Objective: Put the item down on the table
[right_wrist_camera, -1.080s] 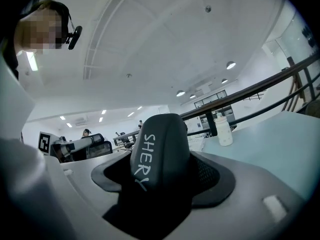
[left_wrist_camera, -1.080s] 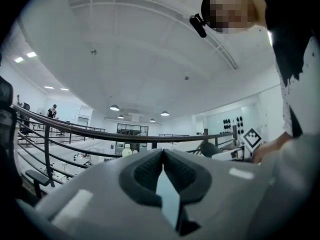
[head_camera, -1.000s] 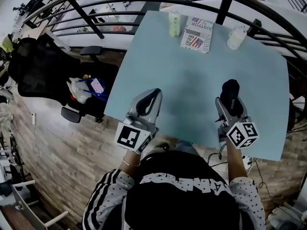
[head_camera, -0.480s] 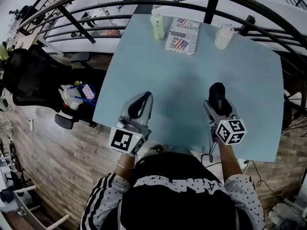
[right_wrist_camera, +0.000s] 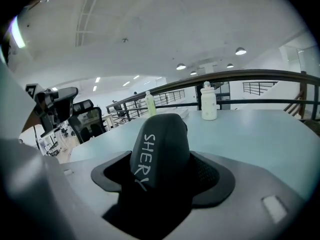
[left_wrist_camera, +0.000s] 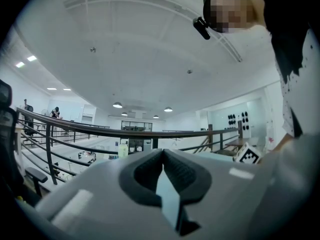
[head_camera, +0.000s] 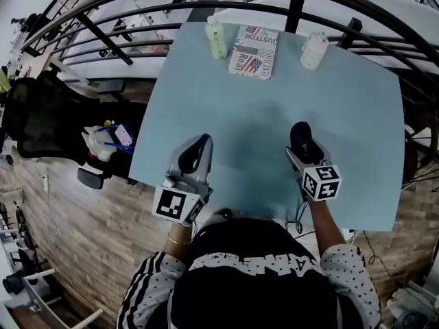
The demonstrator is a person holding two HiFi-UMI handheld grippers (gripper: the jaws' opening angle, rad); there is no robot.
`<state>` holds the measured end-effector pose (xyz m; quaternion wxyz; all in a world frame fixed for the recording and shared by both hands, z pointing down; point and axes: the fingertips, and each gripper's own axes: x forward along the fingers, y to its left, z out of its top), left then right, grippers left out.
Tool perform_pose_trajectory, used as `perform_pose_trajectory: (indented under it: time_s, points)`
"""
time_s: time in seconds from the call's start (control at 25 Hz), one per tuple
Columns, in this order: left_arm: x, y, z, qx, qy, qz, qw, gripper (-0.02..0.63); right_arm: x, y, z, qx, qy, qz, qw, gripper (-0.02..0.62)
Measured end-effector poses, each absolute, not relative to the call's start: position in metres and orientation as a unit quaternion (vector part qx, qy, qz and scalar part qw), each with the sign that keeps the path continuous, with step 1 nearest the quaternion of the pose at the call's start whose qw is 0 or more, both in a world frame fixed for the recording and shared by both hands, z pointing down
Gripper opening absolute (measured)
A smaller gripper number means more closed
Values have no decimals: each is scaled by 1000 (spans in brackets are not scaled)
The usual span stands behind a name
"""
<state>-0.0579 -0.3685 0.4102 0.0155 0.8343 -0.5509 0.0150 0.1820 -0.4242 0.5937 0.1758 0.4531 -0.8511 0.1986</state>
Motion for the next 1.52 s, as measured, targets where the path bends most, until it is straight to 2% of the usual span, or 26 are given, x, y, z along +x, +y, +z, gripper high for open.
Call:
perform_pose_trajectory:
  time_s: [0.68, 1.52]
  points:
    - [-34, -375, 420, 833, -552, 17, 26, 0, 195, -431, 645, 423, -838, 191, 286, 365]
    - [-13, -386, 417, 856, -516, 25, 22, 0, 205, -430, 663, 422, -820, 183, 342, 367]
